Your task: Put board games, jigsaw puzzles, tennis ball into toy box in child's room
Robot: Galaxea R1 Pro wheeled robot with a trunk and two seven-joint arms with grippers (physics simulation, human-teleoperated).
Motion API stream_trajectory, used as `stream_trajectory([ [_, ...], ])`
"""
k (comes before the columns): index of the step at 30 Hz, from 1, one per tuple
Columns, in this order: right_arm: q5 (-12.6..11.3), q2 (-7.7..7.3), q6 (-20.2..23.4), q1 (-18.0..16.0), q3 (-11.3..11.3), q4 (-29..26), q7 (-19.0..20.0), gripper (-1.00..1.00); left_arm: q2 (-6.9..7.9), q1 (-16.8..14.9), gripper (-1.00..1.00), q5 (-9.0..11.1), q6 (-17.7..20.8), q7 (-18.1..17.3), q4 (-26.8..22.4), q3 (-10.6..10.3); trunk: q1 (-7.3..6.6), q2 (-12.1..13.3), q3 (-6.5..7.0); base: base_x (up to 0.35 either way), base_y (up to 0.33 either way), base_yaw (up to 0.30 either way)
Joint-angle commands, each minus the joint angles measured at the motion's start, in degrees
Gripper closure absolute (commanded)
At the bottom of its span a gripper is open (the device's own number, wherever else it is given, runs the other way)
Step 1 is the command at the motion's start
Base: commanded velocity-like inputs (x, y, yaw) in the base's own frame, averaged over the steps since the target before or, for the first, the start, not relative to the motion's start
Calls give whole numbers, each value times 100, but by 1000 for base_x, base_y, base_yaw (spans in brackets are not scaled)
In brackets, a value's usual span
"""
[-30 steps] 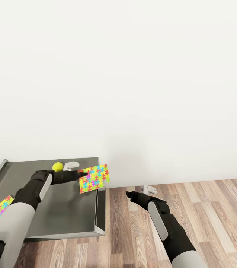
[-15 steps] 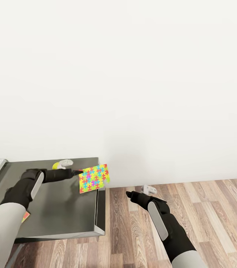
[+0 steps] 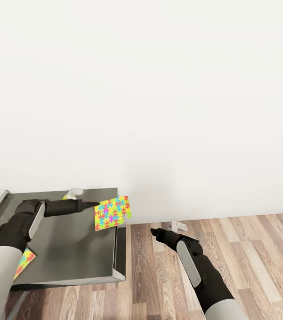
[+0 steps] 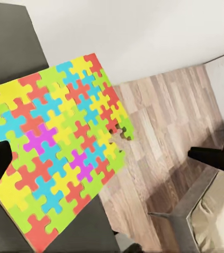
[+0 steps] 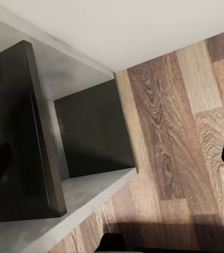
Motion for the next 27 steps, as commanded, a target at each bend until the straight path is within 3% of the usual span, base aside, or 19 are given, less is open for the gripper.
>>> stream_trajectory([
  [1, -60, -2, 17, -3, 8, -11, -54, -100, 83, 3, -100, 29, 50, -242, -23, 1, 3, -10, -9, 0, 0, 0],
  [7, -60, -3, 17, -4, 8, -13, -53, -100, 383, 21, -100, 37, 35, -1267, -59, -4, 3, -10, -9, 0, 0, 0],
  [10, -60, -4, 17, -3, 7, -18, -53, -100, 543, 33, -100, 17, 6, -2241, -93, -7, 3, -10, -9, 0, 0, 0],
  [14, -60, -5, 28, 14, 7, -25, -27, -100, 692, 57, -100, 10, -11, -2944, -131, -8, 3, -10, -9, 0, 0, 0],
  [18, -60, -11, 49, 26, -2, -33, 361, -100, 838, 112, -100, 39, 7, -2970, -243, -6, 3, -10, -9, 0, 0, 0],
  [21, -60, -24, 104, 24, -67, -33, 992, -100, 878, 190, -100, 56, 51, -2970, -413, -2, 3, -10, -9, 0, 0, 0],
  [24, -60, -55, 317, 23, -261, -33, 1630, -100, 891, 256, -100, 62, 205, -2970, -615, 0, 3, -10, -9, 0, 0, 0],
  [27, -66, -64, 494, 2, -461, -23, 1989, -100, 894, 277, -100, 64, 326, -2970, -719, -1, 3, -10, -9, 0, 0, 0],
])
